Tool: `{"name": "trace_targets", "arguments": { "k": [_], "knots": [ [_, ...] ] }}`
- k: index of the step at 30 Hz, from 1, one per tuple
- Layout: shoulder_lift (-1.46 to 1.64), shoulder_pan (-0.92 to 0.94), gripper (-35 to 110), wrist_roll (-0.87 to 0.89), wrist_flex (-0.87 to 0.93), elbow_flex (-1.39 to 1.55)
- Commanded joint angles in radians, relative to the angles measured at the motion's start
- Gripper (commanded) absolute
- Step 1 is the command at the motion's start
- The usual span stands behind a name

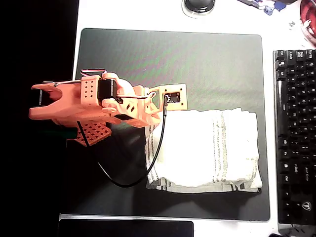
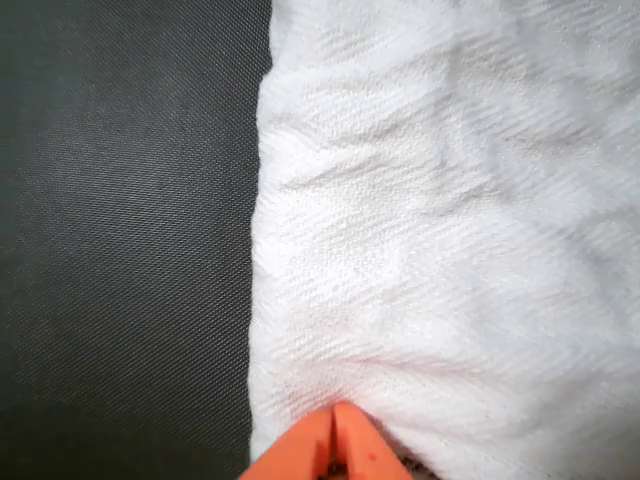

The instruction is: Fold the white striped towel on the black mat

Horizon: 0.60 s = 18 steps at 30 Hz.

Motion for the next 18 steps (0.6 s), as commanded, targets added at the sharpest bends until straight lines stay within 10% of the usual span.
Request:
{"name": "trace_targets", "arguments": {
  "k": [1,18],
  "knots": [
    [0.023,-0.002,0,-0.028,0.063,0.023],
    [0.023,0.006,0,0.008,0.097,0.023]
  ]
}}
